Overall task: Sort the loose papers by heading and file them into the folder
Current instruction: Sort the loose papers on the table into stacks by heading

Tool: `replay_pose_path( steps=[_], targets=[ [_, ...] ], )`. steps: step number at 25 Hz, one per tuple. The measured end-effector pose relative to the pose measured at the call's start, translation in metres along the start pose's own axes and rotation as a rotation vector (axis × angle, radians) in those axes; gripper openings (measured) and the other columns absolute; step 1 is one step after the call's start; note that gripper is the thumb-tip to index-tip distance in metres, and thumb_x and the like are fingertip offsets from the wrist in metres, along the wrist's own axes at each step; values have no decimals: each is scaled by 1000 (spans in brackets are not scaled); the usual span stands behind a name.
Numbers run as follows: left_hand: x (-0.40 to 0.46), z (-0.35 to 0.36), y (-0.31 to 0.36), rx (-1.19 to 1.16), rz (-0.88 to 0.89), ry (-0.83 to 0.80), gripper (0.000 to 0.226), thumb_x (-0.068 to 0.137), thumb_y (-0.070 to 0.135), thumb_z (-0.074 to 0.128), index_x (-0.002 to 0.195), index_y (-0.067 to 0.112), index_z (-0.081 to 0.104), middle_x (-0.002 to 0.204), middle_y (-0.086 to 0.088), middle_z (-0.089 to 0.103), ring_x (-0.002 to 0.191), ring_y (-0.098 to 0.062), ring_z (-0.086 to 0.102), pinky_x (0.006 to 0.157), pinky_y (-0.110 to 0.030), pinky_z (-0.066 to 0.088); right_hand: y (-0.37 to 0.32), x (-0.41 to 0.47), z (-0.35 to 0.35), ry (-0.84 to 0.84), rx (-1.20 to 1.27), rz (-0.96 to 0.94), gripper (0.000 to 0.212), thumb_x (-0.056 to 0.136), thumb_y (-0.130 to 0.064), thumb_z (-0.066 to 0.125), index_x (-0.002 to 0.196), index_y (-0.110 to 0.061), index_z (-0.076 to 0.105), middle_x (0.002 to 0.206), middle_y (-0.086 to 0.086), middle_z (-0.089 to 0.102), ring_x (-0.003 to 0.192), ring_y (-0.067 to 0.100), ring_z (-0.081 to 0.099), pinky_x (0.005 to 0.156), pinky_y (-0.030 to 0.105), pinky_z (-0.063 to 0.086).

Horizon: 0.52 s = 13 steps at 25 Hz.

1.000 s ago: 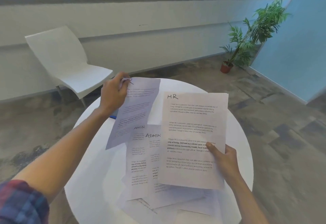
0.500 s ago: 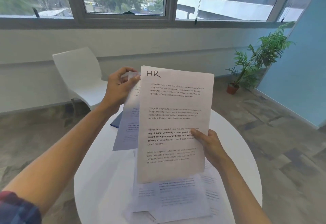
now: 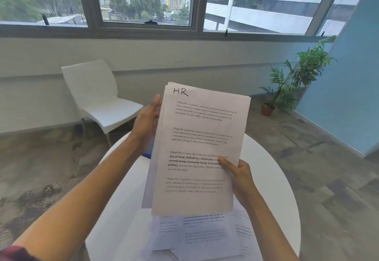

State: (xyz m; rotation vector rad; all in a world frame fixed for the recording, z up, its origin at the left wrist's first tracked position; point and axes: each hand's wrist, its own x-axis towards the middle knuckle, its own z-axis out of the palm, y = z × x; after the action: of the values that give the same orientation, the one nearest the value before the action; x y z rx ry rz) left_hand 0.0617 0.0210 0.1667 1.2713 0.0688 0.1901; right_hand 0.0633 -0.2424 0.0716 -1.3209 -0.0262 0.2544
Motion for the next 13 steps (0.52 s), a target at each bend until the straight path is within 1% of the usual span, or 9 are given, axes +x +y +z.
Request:
replay_pose_path(
  steps=[1, 2, 3, 5, 7, 8, 11, 12, 13],
  targets=[
    [-10, -1, -11, -33, -83, -95, 45, 98, 50, 44, 114, 18, 71, 116, -14, 71, 104, -34, 68, 92, -51, 52, 0, -3, -3, 37, -3, 0, 23, 88, -11, 69, 106, 3, 73, 104, 20, 76, 92, 36, 74, 76, 41, 61],
    [-22, 0, -23, -25, -146, -163, 45, 97, 49, 44, 119, 17, 68, 119, -14, 70, 106, -33, 69, 90, -49, 56, 2, -7, -7, 70, -13, -2, 21, 88, -10, 69, 104, 2, 74, 101, 18, 77, 88, 33, 75, 71, 38, 61],
    [-33, 3, -37, 20, -180, -193, 39, 96, 42, 50, 120, 16, 66, 119, -13, 71, 104, -32, 70, 87, -46, 58, 3, -10, -10, 95, -28, -2, 18, 88, -10, 70, 101, 2, 74, 98, 17, 77, 84, 31, 76, 67, 35, 62],
    [-47, 7, -60, 152, -182, -140, 24, 94, 20, 62, 117, 14, 65, 116, -13, 72, 97, -32, 73, 80, -46, 61, 9, -19, -16, 129, -68, 7, 14, 88, -10, 71, 98, 0, 75, 94, 16, 78, 81, 29, 76, 63, 32, 61],
    [-56, 7, -79, 227, -161, -67, 22, 93, 9, 63, 113, 15, 65, 110, -9, 75, 91, -31, 74, 76, -47, 62, 16, -29, -22, 143, -136, -4, 15, 87, -12, 73, 100, -5, 74, 97, 14, 78, 82, 27, 76, 64, 31, 61],
    [-59, 8, -84, 231, -164, -49, 21, 93, 8, 63, 112, 16, 65, 107, -8, 76, 89, -30, 75, 74, -47, 62, 18, -32, -25, 153, -197, -30, 21, 85, -14, 76, 105, -9, 71, 100, 10, 78, 84, 24, 76, 66, 30, 61],
    [-69, 8, -93, 185, -202, -34, 19, 93, 7, 62, 107, 19, 65, 100, -4, 77, 85, -28, 75, 64, -38, 61, 18, -37, -37, 256, -384, -87, 59, 73, -34, 87, 118, -24, 51, 109, -9, 71, 90, 14, 73, 70, 27, 57],
    [-73, 7, -96, 177, -221, -28, 19, 94, 6, 61, 106, 20, 65, 98, -3, 78, 84, -28, 75, 62, -36, 61, 18, -37, -40, 272, -416, -76, 68, 69, -41, 88, 121, -26, 46, 111, -11, 68, 95, 11, 71, 73, 25, 55],
    [-77, 6, -100, 176, -244, -21, 19, 94, 5, 61, 106, 20, 65, 97, -3, 78, 84, -28, 75, 62, -35, 61, 17, -36, -40, 243, -403, -46, 73, 68, -44, 87, 125, -26, 45, 113, -10, 68, 100, 10, 69, 76, 25, 54]
  ],
)
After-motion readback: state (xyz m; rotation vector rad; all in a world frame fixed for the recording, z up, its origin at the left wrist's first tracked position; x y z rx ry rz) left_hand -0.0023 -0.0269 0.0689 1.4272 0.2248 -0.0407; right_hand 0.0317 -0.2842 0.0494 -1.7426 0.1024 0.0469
